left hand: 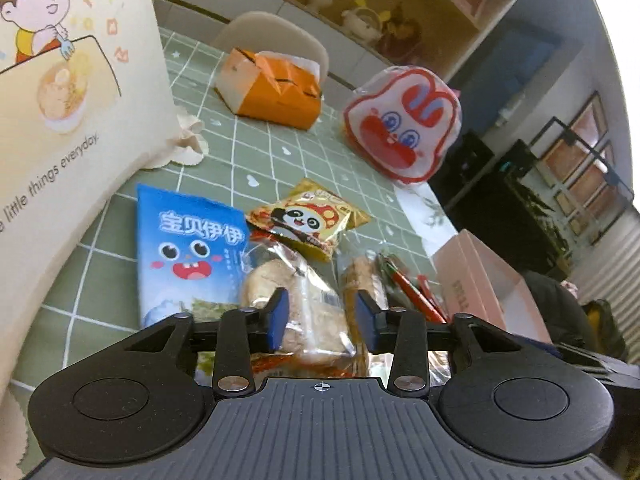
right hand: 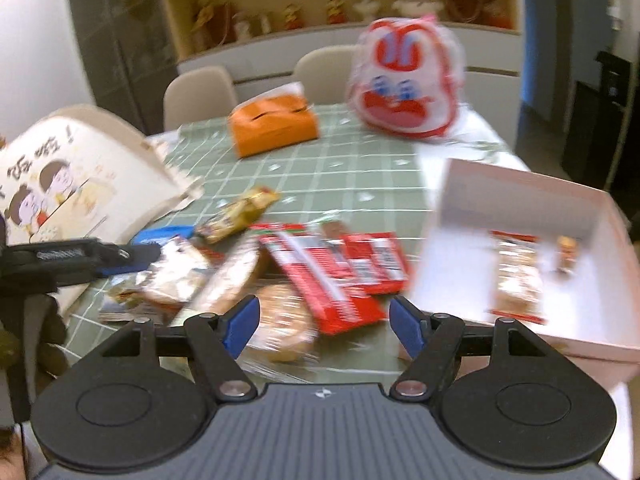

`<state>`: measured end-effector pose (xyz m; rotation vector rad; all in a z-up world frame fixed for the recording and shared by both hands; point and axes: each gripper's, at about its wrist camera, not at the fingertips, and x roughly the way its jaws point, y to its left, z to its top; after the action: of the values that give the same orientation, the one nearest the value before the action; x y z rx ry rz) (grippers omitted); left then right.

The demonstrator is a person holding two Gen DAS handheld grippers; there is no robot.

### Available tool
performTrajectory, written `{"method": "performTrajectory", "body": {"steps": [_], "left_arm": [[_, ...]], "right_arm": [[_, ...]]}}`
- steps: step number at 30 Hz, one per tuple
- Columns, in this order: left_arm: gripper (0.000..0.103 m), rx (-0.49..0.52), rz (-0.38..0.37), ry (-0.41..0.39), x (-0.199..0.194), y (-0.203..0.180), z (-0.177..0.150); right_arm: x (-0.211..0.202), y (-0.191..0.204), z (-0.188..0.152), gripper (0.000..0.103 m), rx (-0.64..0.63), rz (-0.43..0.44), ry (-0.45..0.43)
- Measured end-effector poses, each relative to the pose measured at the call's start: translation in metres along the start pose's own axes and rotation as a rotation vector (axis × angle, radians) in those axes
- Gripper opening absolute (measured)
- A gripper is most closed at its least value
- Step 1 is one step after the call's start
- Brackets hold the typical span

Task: Organize snacks
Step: 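Grasp the round cracker packet with the left tool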

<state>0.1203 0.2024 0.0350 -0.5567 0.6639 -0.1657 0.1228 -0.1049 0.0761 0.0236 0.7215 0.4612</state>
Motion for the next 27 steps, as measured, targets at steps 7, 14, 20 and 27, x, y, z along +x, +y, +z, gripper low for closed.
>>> {"method": "performTrajectory", "body": {"steps": [7, 14, 20, 27], "left_arm": [[0.039, 0.021, 0.160, -0.210, -0.047, 0.003, 0.018], [0.039, -0.056, 0.157, -0.216, -0.052, 0.024, 0.024], [0.039, -0.071, 0.126, -0.149, -0.040, 0.029, 0.019], [0.039, -0.009, 0.143, -0.056, -0.025, 0.020, 0.012]], "right_arm": [[0.050, 0.046, 0.053, 0.076, 0.035, 0.061, 0.043], [0.157, 0.087, 0.108, 0.080, 0.068, -0.057, 0.077], [0.211, 0.103, 0.114, 0.079, -0.071, -0.106, 0.189], [0.159, 0.103, 0.079, 0.046, -0.099, 0.036, 0.217]]}}
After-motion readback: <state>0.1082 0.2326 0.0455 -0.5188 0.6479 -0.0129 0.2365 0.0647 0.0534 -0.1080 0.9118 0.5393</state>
